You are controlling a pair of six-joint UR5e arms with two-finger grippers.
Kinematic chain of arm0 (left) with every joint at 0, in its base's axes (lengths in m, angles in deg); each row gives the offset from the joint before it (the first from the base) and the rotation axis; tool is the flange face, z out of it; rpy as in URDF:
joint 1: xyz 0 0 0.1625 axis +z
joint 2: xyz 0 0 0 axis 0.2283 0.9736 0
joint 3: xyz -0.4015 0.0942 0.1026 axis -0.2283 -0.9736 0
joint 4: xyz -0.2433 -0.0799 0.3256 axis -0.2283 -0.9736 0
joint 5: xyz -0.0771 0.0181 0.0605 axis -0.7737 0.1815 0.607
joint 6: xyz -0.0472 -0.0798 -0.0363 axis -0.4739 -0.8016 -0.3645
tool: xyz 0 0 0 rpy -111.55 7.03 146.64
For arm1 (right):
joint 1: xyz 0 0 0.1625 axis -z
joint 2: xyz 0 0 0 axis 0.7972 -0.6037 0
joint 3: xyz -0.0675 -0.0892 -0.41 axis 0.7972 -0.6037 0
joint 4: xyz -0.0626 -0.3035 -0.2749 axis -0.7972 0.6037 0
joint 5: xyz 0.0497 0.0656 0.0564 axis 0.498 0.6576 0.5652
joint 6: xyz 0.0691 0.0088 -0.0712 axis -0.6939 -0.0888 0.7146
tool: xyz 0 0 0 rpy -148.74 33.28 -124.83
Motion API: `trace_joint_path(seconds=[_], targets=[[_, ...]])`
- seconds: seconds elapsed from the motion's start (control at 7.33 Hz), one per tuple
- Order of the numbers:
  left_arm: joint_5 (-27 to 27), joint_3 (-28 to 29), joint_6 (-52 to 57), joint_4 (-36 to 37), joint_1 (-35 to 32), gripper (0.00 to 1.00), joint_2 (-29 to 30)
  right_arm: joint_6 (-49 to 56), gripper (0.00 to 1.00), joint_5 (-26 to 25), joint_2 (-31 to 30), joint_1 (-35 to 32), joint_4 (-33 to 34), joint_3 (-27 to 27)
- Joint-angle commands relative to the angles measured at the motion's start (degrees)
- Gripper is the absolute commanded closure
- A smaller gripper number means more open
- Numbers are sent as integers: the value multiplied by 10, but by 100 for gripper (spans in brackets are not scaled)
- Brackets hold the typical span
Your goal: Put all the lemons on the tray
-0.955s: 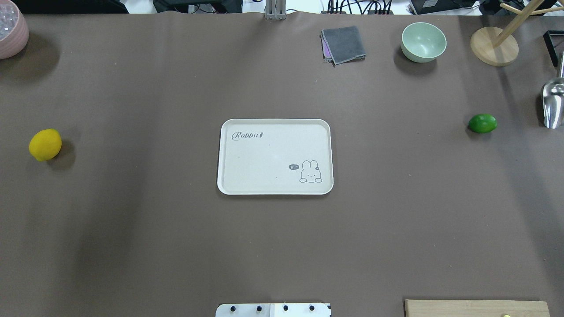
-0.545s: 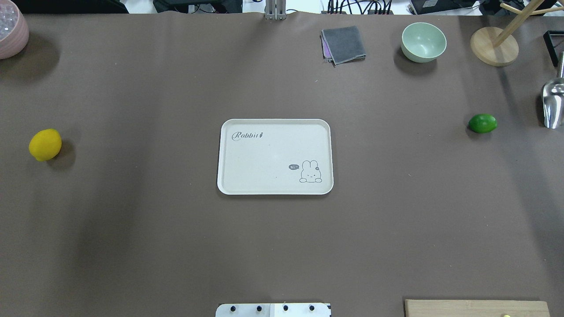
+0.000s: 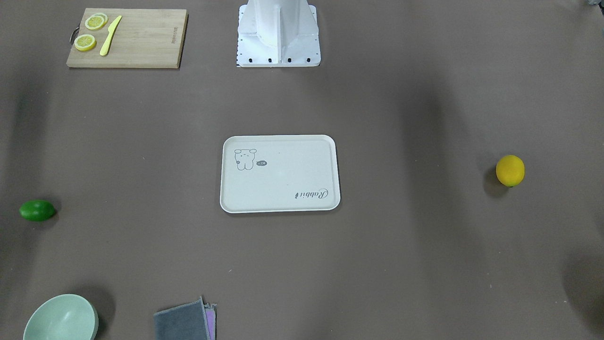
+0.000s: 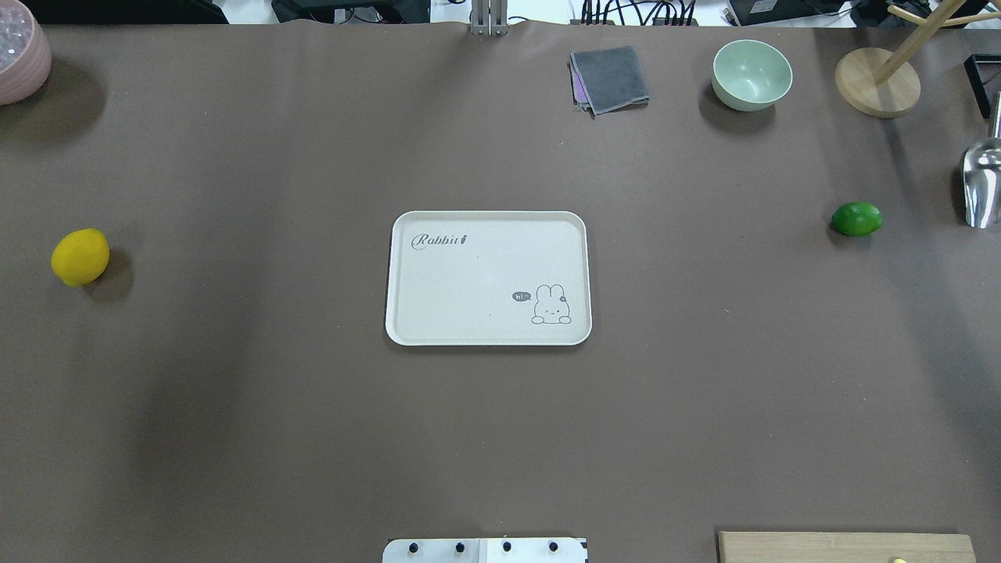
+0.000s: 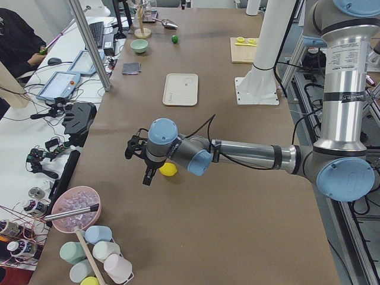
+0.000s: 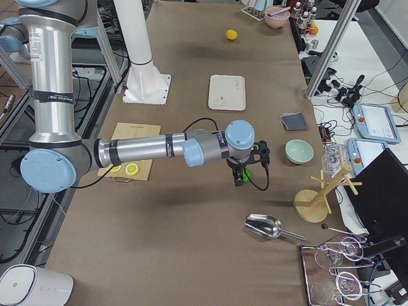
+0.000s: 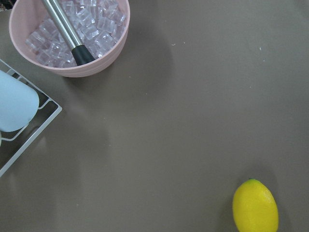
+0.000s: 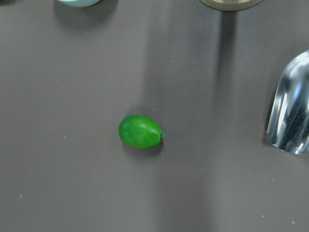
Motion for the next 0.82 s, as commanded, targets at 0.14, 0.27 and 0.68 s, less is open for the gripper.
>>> trace_joint_path(seconds=[0.14,0.27,0.68], targets=[[40,55,-134,-126,89,2,17,-142,0,-28,30,39,-3,-20],[61,61,-147,-129,108,2,31,-200,0,-49,31,51,-17,-21],[65,98,-150,-130,130,2,69,-404,0,-154,65,131,-18,-35]])
